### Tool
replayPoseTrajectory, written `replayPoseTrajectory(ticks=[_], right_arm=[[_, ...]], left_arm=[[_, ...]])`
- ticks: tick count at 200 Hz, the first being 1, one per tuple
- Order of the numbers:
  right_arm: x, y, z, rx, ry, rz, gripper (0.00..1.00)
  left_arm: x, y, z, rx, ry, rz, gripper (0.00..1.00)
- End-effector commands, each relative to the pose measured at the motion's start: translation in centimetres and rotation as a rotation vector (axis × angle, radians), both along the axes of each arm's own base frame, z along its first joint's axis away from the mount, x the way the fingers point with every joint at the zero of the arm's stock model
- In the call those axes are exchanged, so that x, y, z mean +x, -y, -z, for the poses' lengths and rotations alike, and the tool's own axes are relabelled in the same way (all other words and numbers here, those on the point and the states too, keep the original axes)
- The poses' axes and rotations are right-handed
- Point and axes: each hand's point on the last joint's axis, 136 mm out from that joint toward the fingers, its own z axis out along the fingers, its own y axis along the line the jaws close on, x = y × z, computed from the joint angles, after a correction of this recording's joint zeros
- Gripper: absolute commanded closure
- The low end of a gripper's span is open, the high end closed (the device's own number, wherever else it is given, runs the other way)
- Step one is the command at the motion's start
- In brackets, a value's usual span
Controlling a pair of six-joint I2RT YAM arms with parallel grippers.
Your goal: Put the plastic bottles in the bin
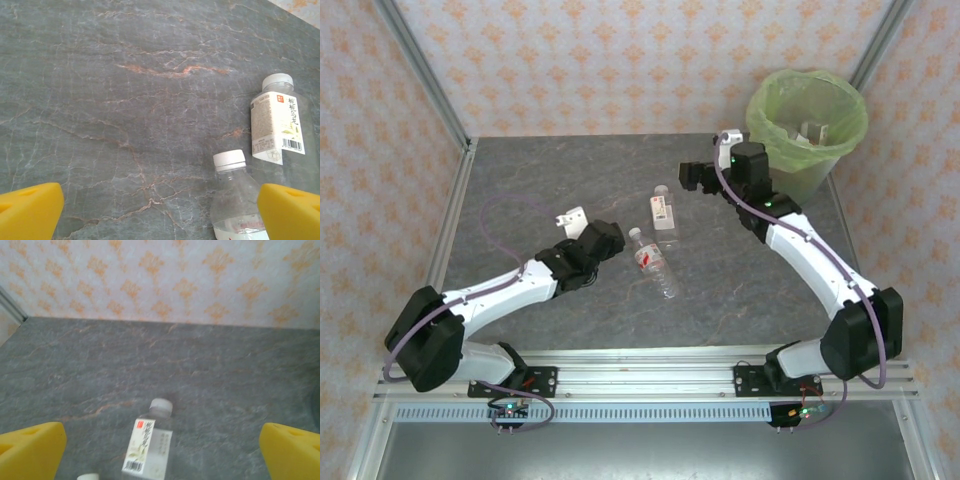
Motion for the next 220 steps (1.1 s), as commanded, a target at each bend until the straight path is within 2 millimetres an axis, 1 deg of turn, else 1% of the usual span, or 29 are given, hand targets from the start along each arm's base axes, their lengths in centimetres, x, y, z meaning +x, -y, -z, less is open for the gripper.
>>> replayPoseTrajectory(ticks=[1,15,28,39,52,62,87,116,126,138,146,164,191,198,201,220], right_arm=[[-0.3,-1.4,3.7,0.045,-0.095,0.024,0.01],[-0.2,-2.3,5.1,0.065,-0.125,0.053,0.01],[-0.1,-3.2,6.3,0.041,-0.147,0.061,0.01],[0.0,-3.9,7.3,0.019,-0.169,0.069,0.01],[0.1,-4.7,8.3,0.01,-0.197,0.07,0.01],[0.4,-5.0,9.1,-0.001,-0.214,0.089,0.01],[0.9,-5.6,10.8,0.012,-0.24,0.141,0.01],[1.0,-7.3,13.2,-0.042,-0.302,0.099,0.0],[1.2,-7.1,14.3,-0.072,-0.334,0.118,0.0],[1.5,-6.9,15.2,-0.097,-0.358,0.14,0.01],[1.6,-6.9,15.9,-0.121,-0.375,0.145,0.01],[1.8,-6.8,17.1,-0.176,-0.406,0.138,0.01],[1.7,-8.3,19.4,-0.234,-0.498,0.052,0.02],[1.8,-8.4,19.8,-0.25,-0.521,0.047,0.02],[1.8,-8.3,20.1,-0.262,-0.533,0.05,0.02],[2.7,-8.1,20.8,-0.315,-0.558,0.077,0.02]], left_arm=[[-0.4,-1.8,0.1,-0.001,0.017,-0.084,0.0],[-0.5,-1.9,0.2,-0.01,0.018,-0.094,0.0],[-0.6,-1.9,0.1,-0.027,0.015,-0.09,0.0],[-0.6,-1.4,-0.2,-0.058,0.003,-0.055,0.0],[-0.4,-0.3,-1.1,-0.077,-0.013,0.035,0.0],[-0.2,0.5,-2.1,-0.076,-0.028,0.116,0.0],[0.2,1.2,-5.6,-0.084,-0.077,0.267,0.0],[1.1,1.6,-9.2,-0.059,-0.103,0.389,0.0],[1.7,2.0,-10.2,-0.017,-0.091,0.433,0.0],[2.6,2.4,-11.0,0.021,-0.079,0.47,0.0],[3.0,2.7,-11.2,0.045,-0.078,0.494,0.0],[3.6,2.8,-10.6,0.092,-0.095,0.513,0.0],[4.3,2.6,-10.4,0.116,-0.064,0.501,0.0],[4.5,2.5,-10.3,0.12,-0.053,0.49,0.0],[4.6,2.4,-10.2,0.122,-0.05,0.485,0.0],[4.7,2.1,-9.1,0.136,-0.058,0.472,0.0]])
